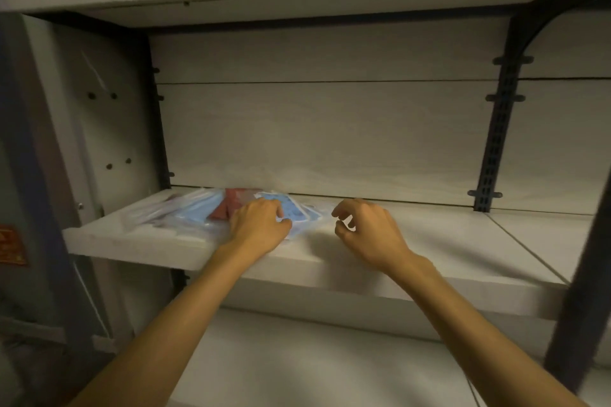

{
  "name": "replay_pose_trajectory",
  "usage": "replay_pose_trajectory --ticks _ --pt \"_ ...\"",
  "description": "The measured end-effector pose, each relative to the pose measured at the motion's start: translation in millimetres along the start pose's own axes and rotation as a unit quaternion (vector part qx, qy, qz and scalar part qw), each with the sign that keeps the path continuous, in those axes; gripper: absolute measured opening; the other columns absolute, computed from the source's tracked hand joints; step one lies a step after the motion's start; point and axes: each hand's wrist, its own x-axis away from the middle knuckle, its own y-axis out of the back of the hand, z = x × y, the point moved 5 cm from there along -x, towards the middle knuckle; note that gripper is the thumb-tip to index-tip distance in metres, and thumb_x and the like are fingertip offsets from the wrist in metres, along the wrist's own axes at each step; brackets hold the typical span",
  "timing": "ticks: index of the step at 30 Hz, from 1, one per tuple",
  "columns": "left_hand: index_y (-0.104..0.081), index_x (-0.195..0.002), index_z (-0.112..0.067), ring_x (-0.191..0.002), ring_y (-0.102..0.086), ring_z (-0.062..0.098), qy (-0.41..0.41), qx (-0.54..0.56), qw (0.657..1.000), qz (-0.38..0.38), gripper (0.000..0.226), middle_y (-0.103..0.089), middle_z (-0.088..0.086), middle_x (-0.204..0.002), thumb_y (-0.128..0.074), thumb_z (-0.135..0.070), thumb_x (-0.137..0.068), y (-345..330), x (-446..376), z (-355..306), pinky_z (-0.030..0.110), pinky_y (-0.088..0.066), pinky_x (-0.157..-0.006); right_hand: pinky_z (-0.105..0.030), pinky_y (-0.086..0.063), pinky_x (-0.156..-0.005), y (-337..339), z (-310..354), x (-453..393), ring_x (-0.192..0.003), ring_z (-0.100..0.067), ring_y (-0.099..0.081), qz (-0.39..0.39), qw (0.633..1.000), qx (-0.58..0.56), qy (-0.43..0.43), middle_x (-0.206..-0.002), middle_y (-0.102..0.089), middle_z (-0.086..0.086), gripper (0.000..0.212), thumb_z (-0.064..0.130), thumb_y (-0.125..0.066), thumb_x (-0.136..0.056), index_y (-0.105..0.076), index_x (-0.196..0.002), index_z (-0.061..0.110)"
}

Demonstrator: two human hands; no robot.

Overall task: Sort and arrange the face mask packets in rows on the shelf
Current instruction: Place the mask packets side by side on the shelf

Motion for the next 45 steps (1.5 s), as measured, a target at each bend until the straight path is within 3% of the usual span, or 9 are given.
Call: replay_pose_trajectory --ticks 4,12,19,23,27,31,37,41,45 --pt "-0.067 -0.114 -0.02 -0.113 -0.06 0.03 0.061 -0.051 0.997 -0.015 0.04 -0.067 0.008 -0.121 -0.058 -0.047 -0.086 -11.2 -47.2 36.4 0.036 -0.044 -0.088 -0.031 -0.051 -0.074 -22.5 1.4 -33.0 -0.09 -0.015 -0.064 -0.015 1.0 0.003 -0.017 -0.109 -0.068 0.008 0.026 0.028 -0.057 -0.089 -0.068 -0.113 0.026" --pt "-0.017 -0.152 -0.007 -0.135 -0.042 0.037 0.131 0.028 0.987 0.093 0.129 -0.037 0.016 -0.152 -0.069 -0.081 -0.06 -35.7 -85.5 80.4 0.05 -0.04 -0.107 -0.031 -0.054 -0.076 -54.4 7.7 -64.1 -0.091 -0.014 -0.065 0.016 0.998 0.036 -0.047 -0.11 -0.07 0.009 0.026 0.027 -0.059 -0.088 -0.069 -0.112 0.026" --pt "-0.058 -0.131 -0.012 -0.12 -0.058 0.029 0.116 0.156 0.974 0.117 0.088 -0.059 0.011 -0.134 -0.092 -0.045 -0.057 -17.0 -96.9 106.6 0.034 -0.048 -0.098 -0.034 -0.057 -0.078 -66.8 12.1 -80.7 -0.086 -0.015 -0.065 0.043 0.992 0.054 -0.109 -0.105 -0.072 0.008 0.026 0.027 -0.062 -0.087 -0.069 -0.112 0.026" --pt "-0.066 -0.104 -0.004 -0.089 -0.07 0.028 0.177 0.314 0.924 0.129 0.078 -0.073 0.012 -0.101 -0.095 -0.023 -0.035 -21.7 -108.1 140.9 0.039 -0.06 -0.077 -0.037 -0.056 -0.082 -74.1 16.2 -95.2 -0.093 -0.021 -0.066 0.072 0.983 0.057 -0.157 -0.107 -0.073 0.002 0.027 0.031 -0.062 -0.086 -0.068 -0.112 0.025" --pt "-0.067 -0.075 0.002 -0.067 -0.07 0.025 0.195 0.446 0.865 0.119 0.025 -0.073 0.016 -0.085 -0.082 0.015 -0.061 -9.0 -104.5 157.7 0.03 -0.057 -0.053 -0.037 -0.053 -0.082 -85.6 15.8 -107.9 -0.096 -0.025 -0.065 0.145 0.965 0.06 -0.212 -0.11 -0.071 -0.005 0.045 0.054 -0.061 -0.089 -0.068 -0.114 0.017" --pt "-0.066 -0.087 -0.004 -0.083 -0.072 0.033 0.188 0.48 0.849 0.112 0.019 -0.072 0.016 -0.093 -0.076 0.008 -0.076 -1.0 -102.3 172.8 0.051 -0.06 -0.077 -0.039 -0.052 -0.09 -93.7 15.1 -111.6 -0.103 -0.026 -0.064 0.218 0.94 0.094 -0.245 -0.115 -0.07 -0.007 0.069 0.068 -0.068 -0.077 -0.067 -0.117 0.012" --pt "-0.053 -0.089 -0.012 -0.074 -0.066 0.021 0.177 0.507 0.835 0.12 0.026 -0.065 0.01 -0.091 -0.071 0.005 -0.085 2.5 -91.7 180.5 0.031 -0.058 -0.062 -0.041 -0.044 -0.092 -94.6 7.5 -108.2 -0.1 -0.022 -0.058 0.212 0.922 0.118 -0.303 -0.103 -0.064 0.002 0.086 0.089 -0.066 -0.052 -0.064 -0.104 0.021" --pt "-0.068 -0.1 0.002 -0.085 -0.073 0.031 0.2 0.514 0.821 0.146 0.028 -0.074 0.018 -0.093 -0.075 0.009 -0.074 0.5 -90.4 188.7 0.038 -0.061 -0.077 -0.039 -0.045 -0.089 -88.9 2.8 -108.3 -0.098 -0.022 -0.058 0.189 0.913 0.077 -0.352 -0.098 -0.065 0.001 0.084 0.08 -0.079 -0.04 -0.06 -0.095 0.02" --pt "-0.073 -0.091 0.009 -0.081 -0.073 0.033 0.195 0.525 0.816 0.142 0.021 -0.075 0.021 -0.09 -0.074 0.007 -0.07 0.4 -92.6 193.4 0.041 -0.059 -0.078 -0.026 -0.048 -0.062 -79.2 -1.4 -107.1 -0.074 -0.02 -0.06 0.157 0.9 -0.057 -0.402 -0.089 -0.067 -0.007 0.059 0.034 -0.093 -0.048 -0.074 -0.097 0.006"
